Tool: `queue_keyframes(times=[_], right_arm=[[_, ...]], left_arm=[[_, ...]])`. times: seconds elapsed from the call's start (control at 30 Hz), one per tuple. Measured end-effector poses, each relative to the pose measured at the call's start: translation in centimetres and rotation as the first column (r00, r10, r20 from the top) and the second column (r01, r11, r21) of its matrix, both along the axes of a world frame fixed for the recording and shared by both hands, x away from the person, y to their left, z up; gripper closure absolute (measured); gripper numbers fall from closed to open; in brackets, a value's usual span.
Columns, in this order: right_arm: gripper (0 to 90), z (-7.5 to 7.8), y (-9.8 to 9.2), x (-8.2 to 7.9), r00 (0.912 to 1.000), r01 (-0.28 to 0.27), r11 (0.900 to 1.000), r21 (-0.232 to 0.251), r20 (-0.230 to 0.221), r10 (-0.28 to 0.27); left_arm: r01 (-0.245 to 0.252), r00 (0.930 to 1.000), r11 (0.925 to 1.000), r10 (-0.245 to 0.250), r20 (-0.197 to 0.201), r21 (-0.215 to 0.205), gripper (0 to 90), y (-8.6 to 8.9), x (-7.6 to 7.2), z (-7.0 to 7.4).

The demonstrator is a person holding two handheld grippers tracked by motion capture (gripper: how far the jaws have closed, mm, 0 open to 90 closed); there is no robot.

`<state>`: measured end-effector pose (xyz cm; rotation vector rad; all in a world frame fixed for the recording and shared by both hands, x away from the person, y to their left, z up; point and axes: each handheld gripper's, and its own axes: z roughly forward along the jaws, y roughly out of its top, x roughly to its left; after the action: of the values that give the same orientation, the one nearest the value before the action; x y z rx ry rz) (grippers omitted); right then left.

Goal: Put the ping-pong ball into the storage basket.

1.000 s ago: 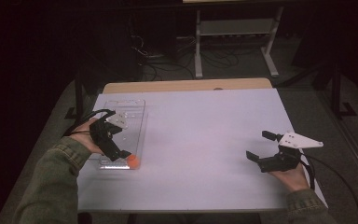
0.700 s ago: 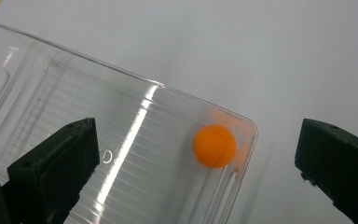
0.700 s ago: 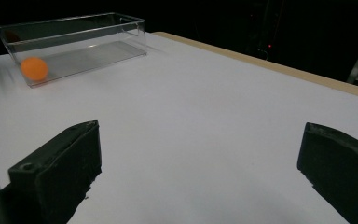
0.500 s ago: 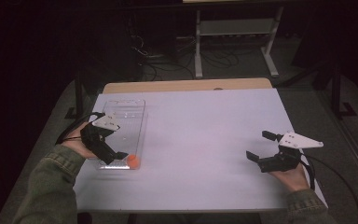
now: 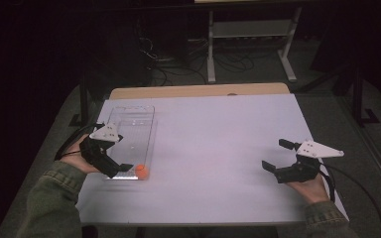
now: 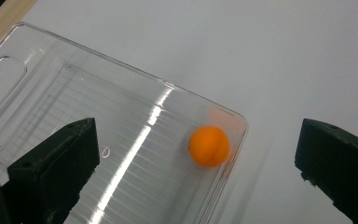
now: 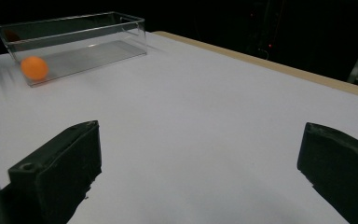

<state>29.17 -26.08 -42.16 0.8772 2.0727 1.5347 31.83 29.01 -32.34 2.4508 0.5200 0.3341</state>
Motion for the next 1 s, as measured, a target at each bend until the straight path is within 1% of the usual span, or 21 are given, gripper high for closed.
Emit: queue_keyframes(times=[0.1,0.2,0.4,0.53,0.7,0.8,0.9,1.0], right_arm=[[0.0,0.0,0.0,0.0,1.0,0.0,1.0,0.0,0.0,0.0],[0.0,0.0,0.0,0.0,1.0,0.0,1.0,0.0,-0.001,0.0],[0.0,0.0,0.0,0.0,1.0,0.0,1.0,0.002,-0.003,0.0],[0.0,0.0,0.0,0.0,1.0,-0.001,1.0,0.0,-0.002,0.001],[0.0,0.0,0.0,0.0,1.0,0.0,1.0,-0.001,0.0,0.0],[0.0,0.0,0.0,0.0,1.0,-0.001,1.0,-0.001,-0.001,0.001],[0.0,0.0,0.0,0.0,1.0,-0.001,1.0,-0.002,-0.003,0.001],[0.0,0.0,0.0,0.0,1.0,-0.001,1.0,-0.002,-0.002,0.001]], left_arm=[[-0.013,0.9999,0.9994,0.013,0.007,-0.032,0.0,0.3,-0.2,-0.3],[-0.02,0.9998,0.9993,0.02,0.002,-0.031,0.0,0.5,-0.3,-0.8],[-0.037,0.9992,0.9973,0.038,0.016,-0.063,0.0,0.9,-0.7,-1.5],[-0.054,0.998,0.9936,0.057,0.028,-0.099,0.0,1.3,-0.9,-1.7],[-0.066,0.9969,0.9909,0.07,0.035,-0.118,0.0,1.5,-1.0,-2.1],[-0.067,0.9968,0.9876,0.073,0.034,-0.142,0.0,1.6,-1.2,-2.2],[-0.07,0.9967,0.9885,0.075,0.032,-0.134,0.0,1.6,-1.3,-2.6],[-0.072,0.9962,0.986,0.078,0.037,-0.15,0.0,1.7,-1.3,-2.8]])
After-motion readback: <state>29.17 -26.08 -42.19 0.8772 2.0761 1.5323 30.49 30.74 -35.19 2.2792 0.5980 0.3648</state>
